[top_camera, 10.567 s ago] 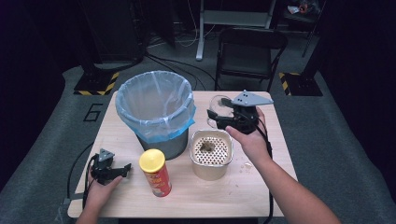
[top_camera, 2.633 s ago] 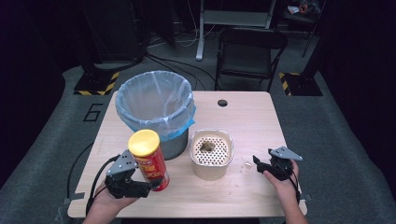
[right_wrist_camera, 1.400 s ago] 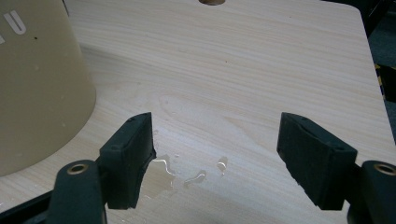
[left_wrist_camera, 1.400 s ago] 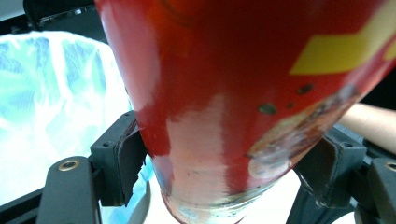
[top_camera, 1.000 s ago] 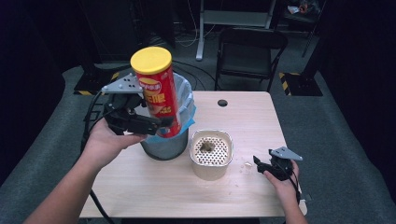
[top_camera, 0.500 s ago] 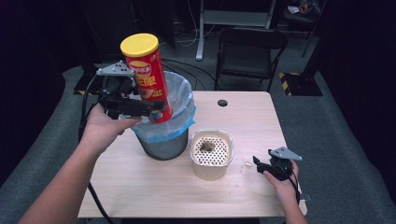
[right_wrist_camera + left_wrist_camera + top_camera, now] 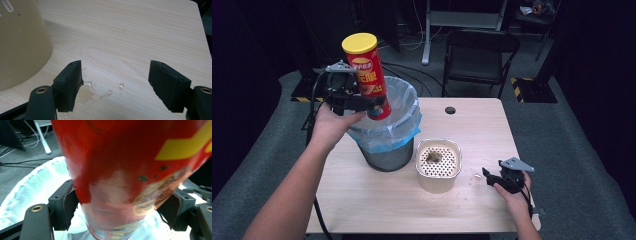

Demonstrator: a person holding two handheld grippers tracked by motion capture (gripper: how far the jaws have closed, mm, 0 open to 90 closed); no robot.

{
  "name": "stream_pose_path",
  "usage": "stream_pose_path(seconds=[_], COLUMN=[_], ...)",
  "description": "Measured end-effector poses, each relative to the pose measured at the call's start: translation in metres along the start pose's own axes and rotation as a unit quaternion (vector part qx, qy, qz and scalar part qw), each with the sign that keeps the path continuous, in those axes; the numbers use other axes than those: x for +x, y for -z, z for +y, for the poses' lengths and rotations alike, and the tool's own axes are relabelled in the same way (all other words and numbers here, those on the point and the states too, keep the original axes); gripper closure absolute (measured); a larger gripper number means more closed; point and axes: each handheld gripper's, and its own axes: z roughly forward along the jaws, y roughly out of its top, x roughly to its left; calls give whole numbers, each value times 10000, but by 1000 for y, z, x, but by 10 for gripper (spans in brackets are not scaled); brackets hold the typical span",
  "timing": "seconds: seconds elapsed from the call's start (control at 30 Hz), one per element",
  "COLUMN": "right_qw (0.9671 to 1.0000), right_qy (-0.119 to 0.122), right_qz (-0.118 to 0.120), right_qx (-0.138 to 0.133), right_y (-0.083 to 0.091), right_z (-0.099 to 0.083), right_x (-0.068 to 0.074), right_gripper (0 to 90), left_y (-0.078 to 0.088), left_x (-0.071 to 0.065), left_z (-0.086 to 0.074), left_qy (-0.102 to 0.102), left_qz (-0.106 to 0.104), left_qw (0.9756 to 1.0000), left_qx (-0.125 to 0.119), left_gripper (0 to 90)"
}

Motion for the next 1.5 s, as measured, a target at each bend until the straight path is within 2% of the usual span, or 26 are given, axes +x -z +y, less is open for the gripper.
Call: stream_pose_path(seconds=[0.17,0.43,0.63,0.8,0.87,1.13,1.3,1.37,1.5], right_qw=[10000,10000,10000,10000,10000,10000,10000,10000,10000], right_qy=[-38,-5,17,36,29,28,33,23,8], right_qz=[-9,7,14,18,37,38,45,49,42], right_qx=[1,21,13,25,38,59,33,39,44], right_y=[0,-1,-1,-1,-1,-2,-2,-2,-2], right_z=[0,-1,-1,-1,-1,-1,-1,-1,-1], right_x=[0,-1,-1,-1,-1,0,0,-1,-1], right_gripper=[267,267,267,268,268,268,268,268,268], left_y=[-12,-24,-31,-36,-38,-46,-49,-49,-42], left_x=[7,17,23,31,32,37,38,40,46], left_z=[-1,-3,-4,-6,-6,-5,-7,-10,-15], left_qy=[52,168,273,296,375,353,221,373,581], left_qz=[208,258,313,358,385,369,437,466,623], left_qw=[9998,9995,9990,9983,9980,9972,9954,9950,9946], left_qx=[55,69,167,343,344,539,821,798,593], left_gripper=[236,236,236,236,235,235,231,208,161])
